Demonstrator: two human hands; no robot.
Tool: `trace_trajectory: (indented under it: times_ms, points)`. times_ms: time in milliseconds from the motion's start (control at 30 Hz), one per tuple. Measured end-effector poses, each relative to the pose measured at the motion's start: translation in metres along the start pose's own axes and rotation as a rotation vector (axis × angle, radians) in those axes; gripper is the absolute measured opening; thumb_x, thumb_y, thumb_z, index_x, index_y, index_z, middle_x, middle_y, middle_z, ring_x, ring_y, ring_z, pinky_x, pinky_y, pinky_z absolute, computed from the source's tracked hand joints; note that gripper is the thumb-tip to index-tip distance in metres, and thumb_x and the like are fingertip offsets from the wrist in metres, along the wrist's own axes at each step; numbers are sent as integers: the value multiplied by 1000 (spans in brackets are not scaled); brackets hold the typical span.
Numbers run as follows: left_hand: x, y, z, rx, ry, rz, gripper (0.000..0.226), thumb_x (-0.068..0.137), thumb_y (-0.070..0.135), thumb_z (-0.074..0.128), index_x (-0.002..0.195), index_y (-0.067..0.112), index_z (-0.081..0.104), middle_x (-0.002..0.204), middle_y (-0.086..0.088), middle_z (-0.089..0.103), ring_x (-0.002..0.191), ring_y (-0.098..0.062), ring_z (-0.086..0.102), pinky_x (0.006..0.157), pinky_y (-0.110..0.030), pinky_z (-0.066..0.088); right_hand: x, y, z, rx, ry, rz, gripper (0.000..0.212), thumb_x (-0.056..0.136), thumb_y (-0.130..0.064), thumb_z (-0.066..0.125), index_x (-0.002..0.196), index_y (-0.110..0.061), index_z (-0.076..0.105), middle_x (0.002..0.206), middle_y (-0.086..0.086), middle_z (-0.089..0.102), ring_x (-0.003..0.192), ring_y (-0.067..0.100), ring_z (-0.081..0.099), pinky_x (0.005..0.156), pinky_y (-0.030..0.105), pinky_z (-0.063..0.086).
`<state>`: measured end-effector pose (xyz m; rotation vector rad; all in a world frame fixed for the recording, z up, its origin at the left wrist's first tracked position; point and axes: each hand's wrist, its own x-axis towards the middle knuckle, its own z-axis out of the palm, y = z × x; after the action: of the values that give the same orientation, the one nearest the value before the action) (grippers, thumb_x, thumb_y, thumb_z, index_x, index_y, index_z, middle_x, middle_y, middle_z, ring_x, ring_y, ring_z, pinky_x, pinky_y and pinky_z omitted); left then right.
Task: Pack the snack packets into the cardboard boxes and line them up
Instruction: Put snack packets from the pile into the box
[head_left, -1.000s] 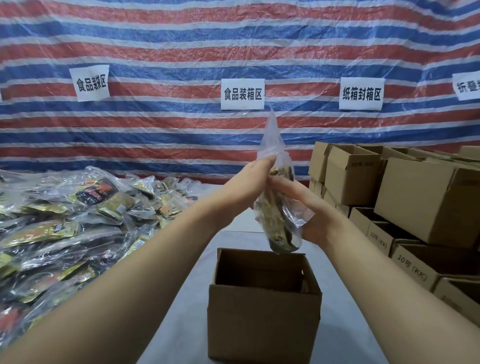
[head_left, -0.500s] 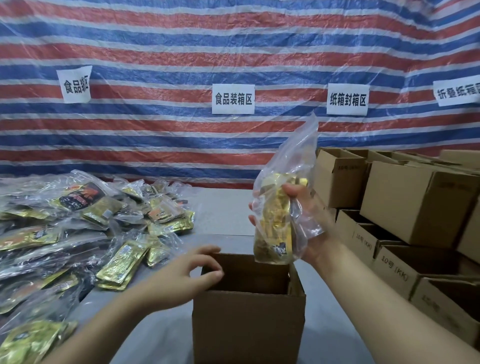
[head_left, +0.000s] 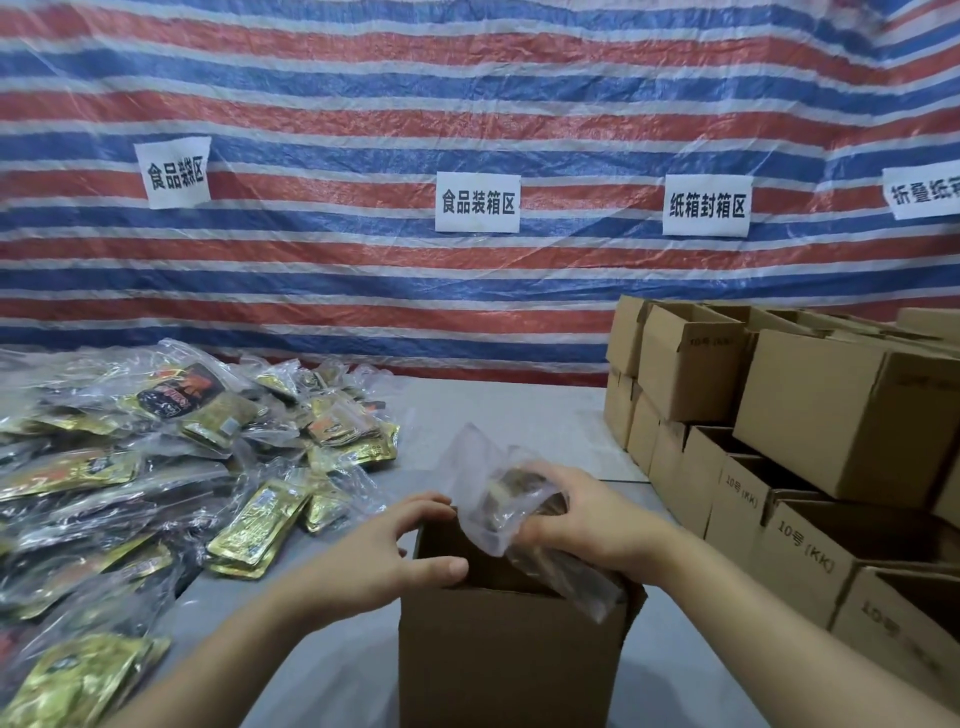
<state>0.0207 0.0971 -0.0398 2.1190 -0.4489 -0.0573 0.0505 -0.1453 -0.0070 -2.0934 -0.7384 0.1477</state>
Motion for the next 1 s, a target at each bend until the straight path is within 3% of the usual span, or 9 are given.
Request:
trace_trajectory:
  times_ms: [100, 200, 267, 367, 467, 533, 600, 833, 1000]
  points:
    - [-1, 1, -1, 42, -14, 20, 49, 68, 64, 78, 111, 42, 69, 116, 28, 65, 110, 16, 54, 100, -16, 42, 6, 0, 1, -155, -137, 45, 33, 83, -49, 74, 111, -59, 61, 111, -24, 66, 103, -2, 62, 83, 14, 49]
    - [-1, -2, -3, 98, -29, 115, 62, 72, 59, 72, 129, 40, 57, 133, 23, 54, 124, 8, 48, 107, -23, 39, 20, 2, 12, -345, -316, 114, 29, 82, -54, 68, 109, -41, 67, 105, -10, 70, 94, 10, 65, 88, 31, 51]
    - [0, -5, -3, 23, -33, 97, 51, 70, 46, 80, 117, 46, 62, 123, 28, 57, 116, 7, 55, 100, -20, 45, 29, 0, 19, -401, -360, 148, 26, 84, -57, 65, 96, -34, 67, 93, 0, 70, 81, 17, 63, 80, 36, 51]
    - [4, -9, -1, -23, -40, 26, 60, 70, 42, 84, 122, 47, 54, 130, 27, 48, 117, 6, 53, 103, -21, 45, 40, -2, 28, -529, -454, 160, 25, 89, -56, 61, 75, -36, 56, 71, -10, 58, 63, 5, 51, 65, 24, 41]
    - [8, -13, -1, 86, -29, 20, 89, 58, 69, 75, 136, 35, 46, 138, 34, 35, 126, 17, 38, 103, -11, 34, 49, 3, 45, -722, -603, 248, 9, 99, -34, 53, 98, -32, 61, 95, -5, 61, 81, 11, 56, 79, 34, 41]
    - [7, -13, -2, 110, -33, 14, 92, 60, 71, 73, 139, 34, 45, 144, 33, 31, 133, 10, 33, 111, -20, 31, 51, 3, 56, -749, -654, 329, 28, 105, -31, 44, 128, -21, 59, 122, 6, 60, 107, 22, 57, 89, 35, 33]
    - [6, -15, -2, 94, -28, 2, 83, 70, 62, 77, 141, 33, 44, 148, 29, 29, 137, 4, 30, 116, -28, 28, 53, 0, 59, -708, -658, 392, 39, 107, -31, 42, 142, -16, 50, 138, 10, 53, 126, 29, 49, 94, 36, 32]
    - [7, -17, -6, 103, -46, -4, 80, 73, 58, 76, 142, 33, 44, 148, 30, 28, 136, 3, 31, 111, -23, 28, 44, -14, 30, -586, -597, 384, 43, 92, -37, 66, 126, -11, 64, 119, 5, 68, 108, 22, 64, 100, 42, 50]
    - [8, -13, -5, 45, -52, 2, 91, 61, 68, 74, 140, 32, 46, 143, 32, 34, 134, 4, 36, 111, -25, 34, 41, -30, 25, -553, -401, 197, 15, 90, -41, 68, 98, -29, 70, 89, -12, 68, 81, 4, 64, 74, 22, 53]
